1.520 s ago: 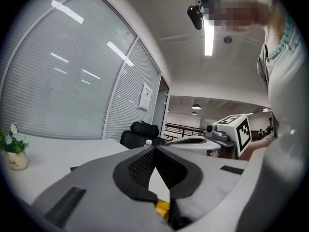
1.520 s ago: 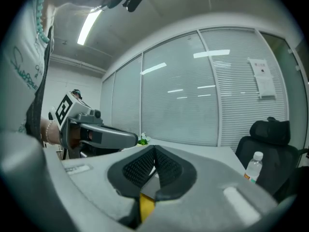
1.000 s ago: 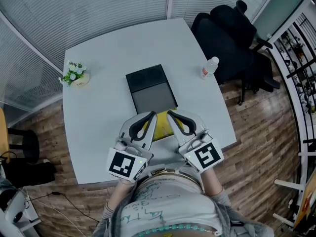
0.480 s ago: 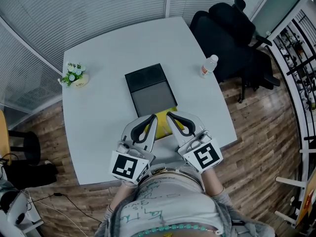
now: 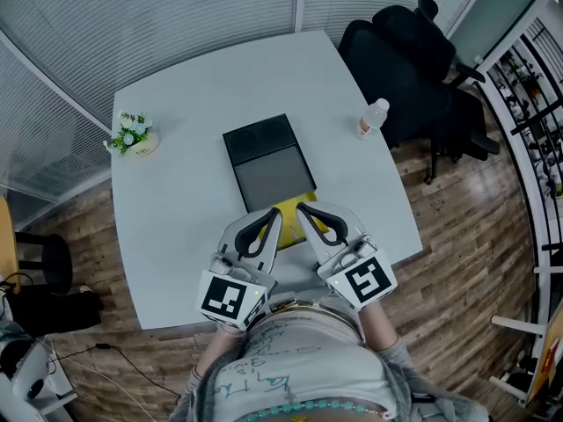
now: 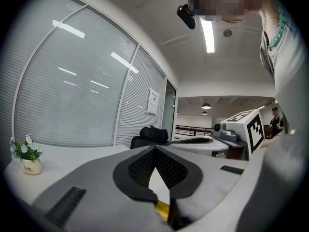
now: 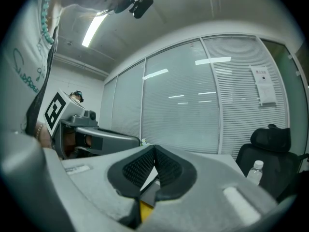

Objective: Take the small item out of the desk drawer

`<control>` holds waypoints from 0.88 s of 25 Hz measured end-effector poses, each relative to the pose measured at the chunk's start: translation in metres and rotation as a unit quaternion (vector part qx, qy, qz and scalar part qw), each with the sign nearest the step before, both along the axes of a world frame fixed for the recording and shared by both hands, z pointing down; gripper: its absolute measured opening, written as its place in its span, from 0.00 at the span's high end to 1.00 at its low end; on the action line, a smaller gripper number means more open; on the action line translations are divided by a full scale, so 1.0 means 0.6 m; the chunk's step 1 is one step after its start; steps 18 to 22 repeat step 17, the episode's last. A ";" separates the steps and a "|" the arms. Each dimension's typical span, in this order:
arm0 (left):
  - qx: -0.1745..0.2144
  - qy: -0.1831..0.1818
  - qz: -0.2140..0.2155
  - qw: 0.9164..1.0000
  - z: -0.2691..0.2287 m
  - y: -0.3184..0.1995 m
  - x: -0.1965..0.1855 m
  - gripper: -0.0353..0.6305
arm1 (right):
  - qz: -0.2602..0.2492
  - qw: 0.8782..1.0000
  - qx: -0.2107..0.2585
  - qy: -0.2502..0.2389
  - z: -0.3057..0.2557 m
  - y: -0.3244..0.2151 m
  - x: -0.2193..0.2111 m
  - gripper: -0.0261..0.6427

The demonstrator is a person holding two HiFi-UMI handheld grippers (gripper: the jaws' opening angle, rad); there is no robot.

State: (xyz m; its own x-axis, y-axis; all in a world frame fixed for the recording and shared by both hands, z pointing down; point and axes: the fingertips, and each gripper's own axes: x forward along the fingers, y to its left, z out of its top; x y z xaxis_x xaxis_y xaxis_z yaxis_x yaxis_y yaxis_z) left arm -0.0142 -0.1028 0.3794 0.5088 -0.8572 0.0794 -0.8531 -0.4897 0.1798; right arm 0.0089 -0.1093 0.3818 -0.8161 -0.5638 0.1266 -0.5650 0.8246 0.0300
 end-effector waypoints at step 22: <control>-0.006 -0.013 0.002 1.000 0.007 -0.001 -0.002 0.95 | 0.000 1.000 0.015 0.010 0.010 -0.007 0.003 0.96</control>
